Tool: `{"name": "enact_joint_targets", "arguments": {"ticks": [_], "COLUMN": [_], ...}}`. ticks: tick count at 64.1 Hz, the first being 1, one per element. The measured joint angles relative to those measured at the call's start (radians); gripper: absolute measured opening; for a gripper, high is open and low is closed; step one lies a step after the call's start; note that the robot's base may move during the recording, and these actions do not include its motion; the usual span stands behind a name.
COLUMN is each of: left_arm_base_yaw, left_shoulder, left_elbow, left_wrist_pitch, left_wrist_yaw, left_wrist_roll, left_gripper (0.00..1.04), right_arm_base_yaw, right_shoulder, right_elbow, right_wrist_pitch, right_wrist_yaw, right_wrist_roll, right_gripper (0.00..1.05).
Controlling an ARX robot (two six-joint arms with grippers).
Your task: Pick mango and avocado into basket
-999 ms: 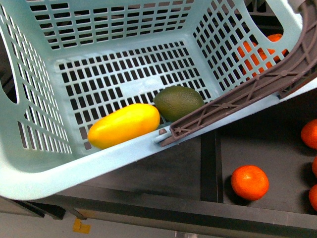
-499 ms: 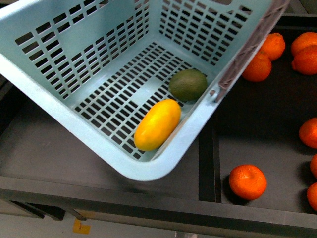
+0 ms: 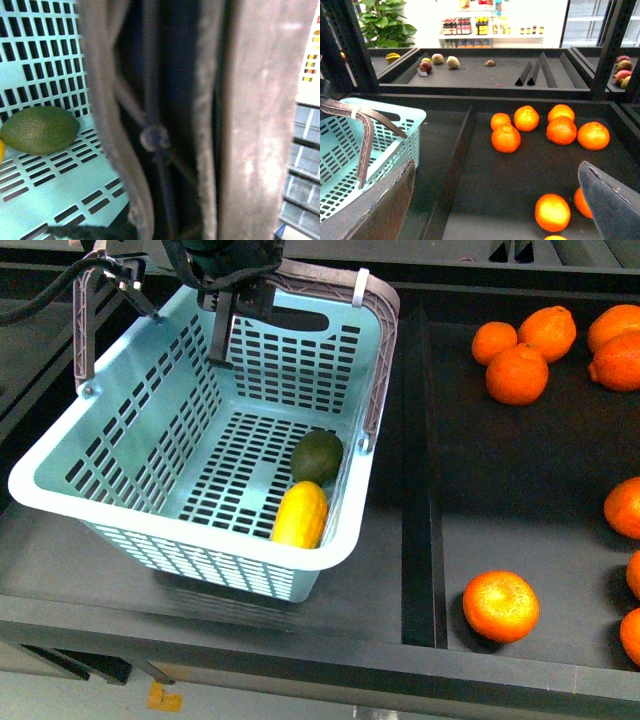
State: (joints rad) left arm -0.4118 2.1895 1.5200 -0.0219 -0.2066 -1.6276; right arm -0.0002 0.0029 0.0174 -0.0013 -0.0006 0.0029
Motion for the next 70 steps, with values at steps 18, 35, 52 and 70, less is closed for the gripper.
{"name": "enact_joint_targets", "arguments": {"ticks": [18,35,52,70], "left_arm_base_yaw": [-0.015,0.035,0.087,0.228], "left_shoulder": [0.005,-0.262,-0.408,-0.735], "left_elbow": [-0.035,-0.242,-0.653,-1.155], "left_wrist_pitch": [0.027,-0.060,0.559,1.094], "left_wrist_yaw": [-0.006,-0.155,-0.092,0.032], "left_wrist_roll": [-0.033,-0.099,0.591,1.575], "left_gripper": [0.35,0.96,0.72,0.03], "right_arm_base_yaw": [0.000,0.000,0.000,0.000], "right_shoulder": [0.000,0.000,0.000,0.000], "right_elbow": [0.000,0.000,0.000,0.000], "right_wrist_pitch": [0.000,0.000,0.000,0.000], "right_wrist_yaw": [0.000,0.000,0.001,0.000], "right_wrist_roll": [0.000,0.000,0.000,0.000], "right_gripper": [0.96,0.96,0.96,0.96]}}
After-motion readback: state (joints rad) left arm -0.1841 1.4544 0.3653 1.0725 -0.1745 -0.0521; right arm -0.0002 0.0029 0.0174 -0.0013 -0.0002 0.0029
